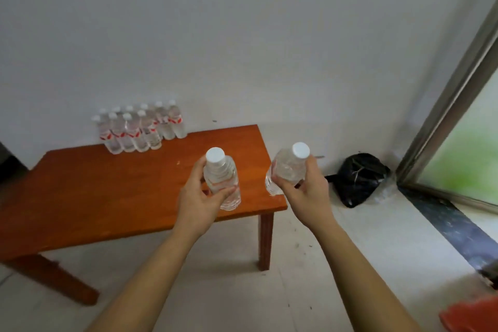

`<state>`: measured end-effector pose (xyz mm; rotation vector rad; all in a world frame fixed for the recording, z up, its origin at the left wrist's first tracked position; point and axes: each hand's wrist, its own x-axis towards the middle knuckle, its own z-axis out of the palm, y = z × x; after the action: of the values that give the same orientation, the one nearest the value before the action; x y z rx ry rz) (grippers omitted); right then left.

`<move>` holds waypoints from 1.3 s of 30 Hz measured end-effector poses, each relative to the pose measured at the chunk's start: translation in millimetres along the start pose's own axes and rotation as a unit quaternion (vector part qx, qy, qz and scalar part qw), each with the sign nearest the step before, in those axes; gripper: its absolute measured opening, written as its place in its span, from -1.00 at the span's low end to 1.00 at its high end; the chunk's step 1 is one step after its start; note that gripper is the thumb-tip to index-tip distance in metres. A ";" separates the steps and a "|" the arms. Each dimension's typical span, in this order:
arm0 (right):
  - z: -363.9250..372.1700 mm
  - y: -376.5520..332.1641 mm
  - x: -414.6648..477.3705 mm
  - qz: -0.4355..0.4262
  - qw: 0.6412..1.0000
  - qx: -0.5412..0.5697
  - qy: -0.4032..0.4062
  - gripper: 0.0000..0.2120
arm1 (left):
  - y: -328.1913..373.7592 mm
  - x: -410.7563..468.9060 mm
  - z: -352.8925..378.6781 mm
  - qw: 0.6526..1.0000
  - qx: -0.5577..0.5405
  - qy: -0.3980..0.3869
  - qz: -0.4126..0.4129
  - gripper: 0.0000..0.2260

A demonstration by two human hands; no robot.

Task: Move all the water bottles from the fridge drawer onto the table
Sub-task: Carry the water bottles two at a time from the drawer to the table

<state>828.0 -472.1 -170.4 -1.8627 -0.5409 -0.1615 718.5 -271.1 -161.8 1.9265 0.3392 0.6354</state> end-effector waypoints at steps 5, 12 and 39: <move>83.8 15.5 70.6 -0.010 0.999 0.018 -0.045 -0.45 | -51.7 66.7 -34.4 0.998 0.020 0.056 -0.023 -0.30; 180.3 50.5 205.6 -0.013 0.993 0.057 -0.099 -0.39 | -109.7 211.8 -52.7 0.990 0.094 0.102 -0.025 -0.27; 504.3 124.2 410.6 0.066 0.980 -0.081 -0.172 -0.32 | -367.0 506.9 -157.1 0.956 0.261 -0.010 -0.130 -0.36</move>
<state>1170.5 77.9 -306.6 -2.0932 -0.6516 0.2158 1061.7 257.4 -300.5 2.3301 0.7967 0.3713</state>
